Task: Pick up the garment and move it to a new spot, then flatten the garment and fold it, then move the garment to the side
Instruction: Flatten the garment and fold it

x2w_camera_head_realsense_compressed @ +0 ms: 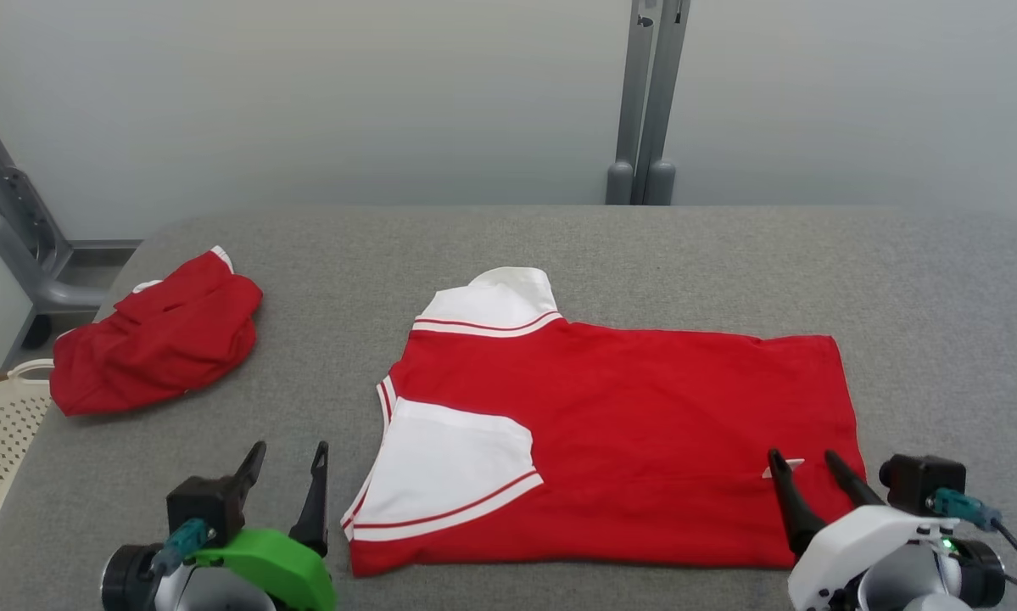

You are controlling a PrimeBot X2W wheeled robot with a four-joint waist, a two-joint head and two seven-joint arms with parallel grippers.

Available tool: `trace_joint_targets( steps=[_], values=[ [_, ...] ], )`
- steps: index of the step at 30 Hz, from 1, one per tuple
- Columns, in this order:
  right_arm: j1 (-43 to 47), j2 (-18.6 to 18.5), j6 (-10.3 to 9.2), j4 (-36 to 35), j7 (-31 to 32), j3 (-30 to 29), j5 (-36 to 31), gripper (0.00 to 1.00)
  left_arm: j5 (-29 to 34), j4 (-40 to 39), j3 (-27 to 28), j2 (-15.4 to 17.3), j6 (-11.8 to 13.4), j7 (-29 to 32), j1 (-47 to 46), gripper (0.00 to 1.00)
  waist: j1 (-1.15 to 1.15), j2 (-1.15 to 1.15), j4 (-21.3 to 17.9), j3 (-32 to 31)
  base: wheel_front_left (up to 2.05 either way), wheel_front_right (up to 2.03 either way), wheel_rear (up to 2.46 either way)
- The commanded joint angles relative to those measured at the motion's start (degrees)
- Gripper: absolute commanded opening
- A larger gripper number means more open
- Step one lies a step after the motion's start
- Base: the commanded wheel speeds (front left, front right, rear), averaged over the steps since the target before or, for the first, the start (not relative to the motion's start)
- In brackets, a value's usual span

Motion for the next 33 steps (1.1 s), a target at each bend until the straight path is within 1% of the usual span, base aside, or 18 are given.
trace_joint_targets(
  steps=[1, 9, 12, 15, 18, 22, 26, 27, 28, 31, 33],
  values=[
    [-1.0, -0.3, -0.06, -0.3, 0.8, -0.2, -0.8, 1.00, 0.3, 0.5, -0.3, -0.2, -0.3, 0.3, -1.2, 1.00, 0.00, 0.00, -0.7, 0.8, 0.00, 0.00, 0.00],
    [-10.2, -0.2, -0.05, -2.3, 15.5, -4.4, -6.7, 1.00, 1.0, 10.0, -2.5, -2.6, -3.0, 5.5, -15.5, 1.00, 0.00, 0.00, -4.5, 6.2, 0.00, 0.00, 0.00],
    [-15.3, -0.2, -0.04, -2.0, 20.4, -5.6, -8.8, 1.00, 1.4, 13.6, -2.9, -3.7, -3.6, 6.9, -21.4, 1.00, 0.00, 0.00, -6.1, 9.6, 0.00, 0.00, 0.00],
    [-20.8, -0.2, -0.04, -1.1, 24.1, -6.3, -9.9, 1.00, 2.0, 17.5, -3.2, -4.0, -4.2, 8.4, -27.6, 1.00, 0.00, 0.00, -7.3, 13.3, 0.00, 0.00, 0.00],
    [-25.9, -0.2, -0.04, 0.9, 26.2, -7.0, -10.9, 1.00, 2.7, 21.5, -3.7, -5.1, -4.7, 9.3, -33.3, 1.00, 0.00, 0.00, -8.1, 16.4, 0.00, 0.00, 0.00],
    [-31.9, -0.2, -0.04, 4.0, 27.9, -7.1, -12.1, 1.00, 3.6, 26.3, -4.1, -5.5, -5.0, 10.0, -40.2, 1.00, 0.00, 0.00, -9.2, 20.2, 0.00, 0.00, 0.00],
    [-34.5, -0.2, -0.04, 7.2, 26.7, -7.5, -12.8, 1.00, 4.0, 31.2, -4.7, -6.8, -5.7, 8.3, -43.4, 1.00, 0.00, 0.00, -9.3, 20.7, 0.00, 0.00, 0.00],
    [-36.4, -0.2, -0.04, 7.5, 28.5, -6.5, -13.8, 1.00, 5.7, 32.0, -5.4, -5.2, -5.5, 10.2, -46.7, 1.00, 0.00, 0.00, -10.6, 22.9, 0.00, 0.00, 0.00],
    [-38.8, -0.2, -0.03, 7.6, 28.3, -6.3, -14.1, 1.00, 6.3, 32.3, -5.7, -4.7, -5.5, 10.0, -49.6, 1.00, 0.00, 0.00, -11.4, 25.0, 0.00, 0.00, 0.00],
    [-40.5, -0.2, -0.06, 9.7, 28.0, -6.5, -15.1, 1.00, 8.0, 35.6, -7.4, -4.8, -6.0, 10.7, -51.5, 1.00, 0.00, 0.00, -12.2, 27.6, 0.00, 0.00, 0.00],
    [-42.7, -0.2, -0.06, 10.4, 27.4, -6.5, -15.6, 1.00, 8.8, 37.0, -7.8, -4.6, -6.1, 10.6, -54.8, 1.00, 0.00, 0.00, -12.7, 28.9, 0.00, 0.00, 0.00]
  ],
)
